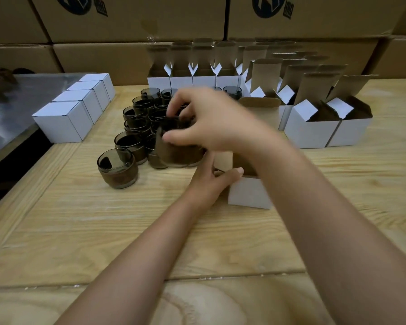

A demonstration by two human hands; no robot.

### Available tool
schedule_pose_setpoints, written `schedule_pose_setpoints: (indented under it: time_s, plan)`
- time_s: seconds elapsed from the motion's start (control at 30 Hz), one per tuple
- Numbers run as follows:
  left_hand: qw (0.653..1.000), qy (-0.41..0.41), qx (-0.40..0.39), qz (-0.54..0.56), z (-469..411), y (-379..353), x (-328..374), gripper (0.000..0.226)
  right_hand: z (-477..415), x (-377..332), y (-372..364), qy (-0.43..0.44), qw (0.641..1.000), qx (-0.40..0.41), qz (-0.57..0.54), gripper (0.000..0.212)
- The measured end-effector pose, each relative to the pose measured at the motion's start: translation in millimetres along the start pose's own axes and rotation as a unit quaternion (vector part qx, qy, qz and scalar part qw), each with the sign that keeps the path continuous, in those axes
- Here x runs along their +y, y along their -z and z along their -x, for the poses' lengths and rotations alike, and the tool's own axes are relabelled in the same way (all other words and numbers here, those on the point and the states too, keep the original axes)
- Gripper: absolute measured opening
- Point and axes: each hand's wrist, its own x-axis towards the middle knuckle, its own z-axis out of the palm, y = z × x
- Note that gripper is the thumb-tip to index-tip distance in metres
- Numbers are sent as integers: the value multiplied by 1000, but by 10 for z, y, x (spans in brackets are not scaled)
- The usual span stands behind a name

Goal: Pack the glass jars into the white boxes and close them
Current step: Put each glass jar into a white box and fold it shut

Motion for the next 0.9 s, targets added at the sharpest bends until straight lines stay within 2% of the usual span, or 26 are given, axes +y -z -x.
schedule_pose_setpoints:
  time_s: [0.07, 0.17, 0.3, 0.5, 0.63, 0.8, 0.9]
  plan:
    - [1000, 3, -7, -4, -11, 0, -65, 61, 51, 32, 307, -13, 1000, -19, 0, 36]
    - [1000, 21, -15, 12, -28, 1, -115, 62, 158, 146, 654, -40, 997, -52, 27, 30]
    - [1000, -12, -16, 0, -47, 16, -151, 52, 323, 370, 802, -98, 989, -101, 47, 26]
    - [999, -32, -20, 0, -59, 26, -189, 59, 478, 640, 718, -150, 987, -62, 21, 27]
    - [999, -29, -25, 1, -64, 29, -195, 64, 482, 676, 654, -159, 983, -73, 61, 27]
    - [999, -26, -18, -12, -64, 30, -184, 66, 446, 617, 427, -167, 967, -91, 173, 47]
    - [999, -30, -13, -15, -58, 22, -168, 64, 447, 576, 295, -186, 956, -102, 201, 58]
